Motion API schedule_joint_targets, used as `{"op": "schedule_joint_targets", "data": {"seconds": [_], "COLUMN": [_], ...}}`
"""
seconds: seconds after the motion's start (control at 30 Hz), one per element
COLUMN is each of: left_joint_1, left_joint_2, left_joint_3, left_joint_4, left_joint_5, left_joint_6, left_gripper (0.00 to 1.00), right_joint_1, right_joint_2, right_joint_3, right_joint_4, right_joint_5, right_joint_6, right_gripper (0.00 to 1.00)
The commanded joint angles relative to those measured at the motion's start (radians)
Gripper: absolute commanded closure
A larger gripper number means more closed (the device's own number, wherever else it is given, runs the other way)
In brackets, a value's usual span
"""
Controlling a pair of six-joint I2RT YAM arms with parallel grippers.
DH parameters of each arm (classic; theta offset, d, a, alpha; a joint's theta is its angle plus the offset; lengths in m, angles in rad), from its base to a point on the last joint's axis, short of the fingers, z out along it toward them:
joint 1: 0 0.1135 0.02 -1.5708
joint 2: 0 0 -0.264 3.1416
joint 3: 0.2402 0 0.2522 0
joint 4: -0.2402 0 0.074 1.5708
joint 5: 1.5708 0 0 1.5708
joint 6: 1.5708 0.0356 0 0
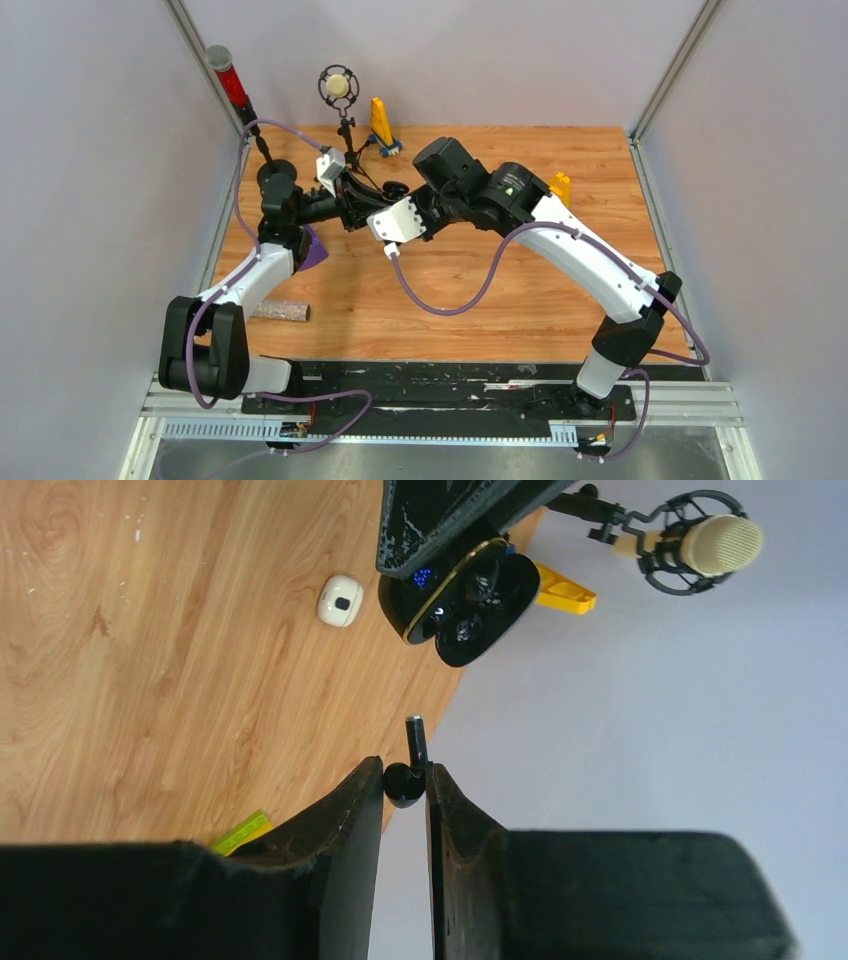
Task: Insert the wireless bluetooth earbuds into the charging case
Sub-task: Place the earbud in the charging case.
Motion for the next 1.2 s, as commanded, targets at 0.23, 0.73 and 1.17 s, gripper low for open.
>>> {"op": "schedule_joint_targets", "data": {"seconds": [0.23, 0.73, 1.17], "left_joint_1": [-0.045, -0.07, -0.09], "left_joint_2": [-0.021, -0.004, -0.001], "left_joint_3": [-0.003, -0.04, -0.036], "left_joint_4": [-0.023, -0.008, -0.076], "left_joint_5": [0.017, 0.04, 0.041], "left_joint_6": [0.111, 0.182, 0.228], "left_gripper": [1.0, 1.0, 1.0], "right_joint_1": [0.04, 0.059, 0.07], "right_joint_2": [0.063, 0.07, 0.08], "right_joint_3": [-0.027, -0.003, 0.013], "right_joint_4": [-0.06, -0.112, -0.07], "right_joint_5": [0.035, 0.09, 0.109], "right_joint_6": [-0.023, -0.028, -0.027], "right_gripper": [0.78, 0.79, 0.8]}}
